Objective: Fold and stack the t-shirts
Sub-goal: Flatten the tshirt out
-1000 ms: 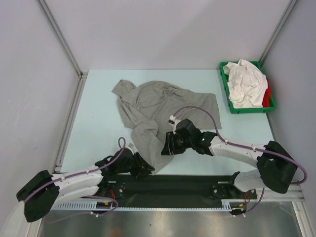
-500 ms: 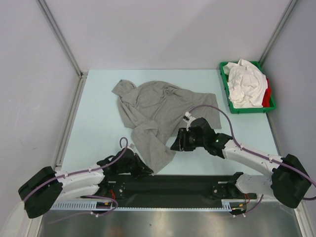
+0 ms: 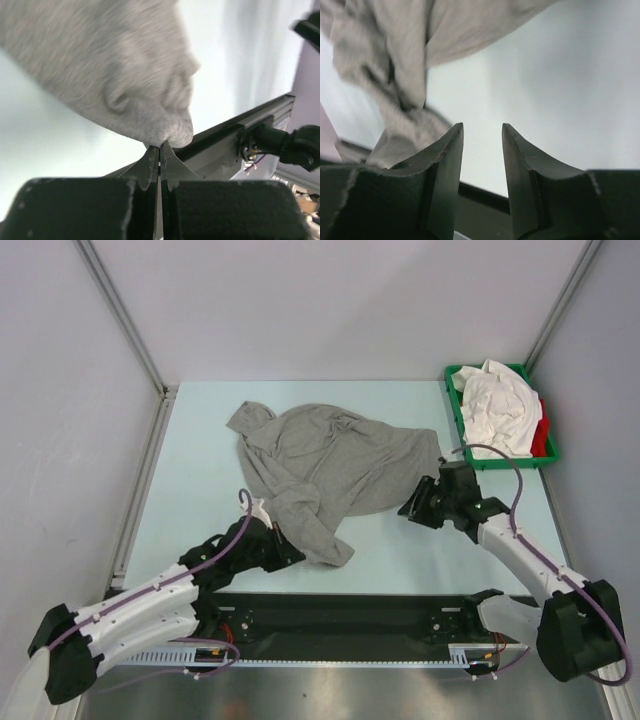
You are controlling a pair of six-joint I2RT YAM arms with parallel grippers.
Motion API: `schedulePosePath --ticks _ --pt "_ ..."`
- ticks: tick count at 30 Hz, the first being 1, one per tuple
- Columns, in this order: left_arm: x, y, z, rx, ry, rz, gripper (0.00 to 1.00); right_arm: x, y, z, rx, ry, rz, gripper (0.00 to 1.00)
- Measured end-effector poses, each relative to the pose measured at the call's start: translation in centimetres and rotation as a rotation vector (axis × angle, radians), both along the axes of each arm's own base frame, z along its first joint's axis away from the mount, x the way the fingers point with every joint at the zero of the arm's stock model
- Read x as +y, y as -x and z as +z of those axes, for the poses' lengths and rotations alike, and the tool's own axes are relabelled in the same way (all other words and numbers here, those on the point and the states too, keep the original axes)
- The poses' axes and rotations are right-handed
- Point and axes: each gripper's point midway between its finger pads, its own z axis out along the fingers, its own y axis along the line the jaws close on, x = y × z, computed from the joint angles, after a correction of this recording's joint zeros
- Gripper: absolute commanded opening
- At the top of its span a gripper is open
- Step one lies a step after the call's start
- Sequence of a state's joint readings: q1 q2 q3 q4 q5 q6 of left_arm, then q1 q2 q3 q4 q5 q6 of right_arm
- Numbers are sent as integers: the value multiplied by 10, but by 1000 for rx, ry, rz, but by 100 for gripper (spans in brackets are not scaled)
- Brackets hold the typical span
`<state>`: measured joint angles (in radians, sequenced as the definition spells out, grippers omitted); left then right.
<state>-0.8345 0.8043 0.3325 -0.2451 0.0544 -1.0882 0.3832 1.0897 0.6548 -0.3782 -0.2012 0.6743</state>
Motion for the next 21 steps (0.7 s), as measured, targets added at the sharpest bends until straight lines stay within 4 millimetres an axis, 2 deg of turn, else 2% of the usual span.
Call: schedulePosePath --ticks 2,3,6,9,10,13,15,18,21 --pt "-1 -7 18 -73 9 -21 0 -20 -10 -3 28 16 -75 40" --pt "-2 -9 27 -107 13 -36 0 -33 -18 -6 51 25 -125 35" --pt "-3 -15 45 -177 -8 -75 0 -60 -38 -18 114 49 -217 32" --pt "-5 -22 61 -239 -48 -122 0 -87 -57 -31 172 62 -300 34" --pt "-6 -24 67 -257 -62 -138 0 -95 -60 -36 190 63 -323 37" --pt "-10 -34 87 -313 -81 -169 0 -113 -69 -45 225 66 -376 43" --pt "-13 -41 103 -355 -84 -183 0 -122 -74 -50 239 63 -408 44" --pt "-16 -52 128 -417 -89 -194 0 -130 -77 -55 249 57 -451 44" --pt "-14 -65 142 -447 -99 -188 0 -134 -83 -57 223 55 -494 43"
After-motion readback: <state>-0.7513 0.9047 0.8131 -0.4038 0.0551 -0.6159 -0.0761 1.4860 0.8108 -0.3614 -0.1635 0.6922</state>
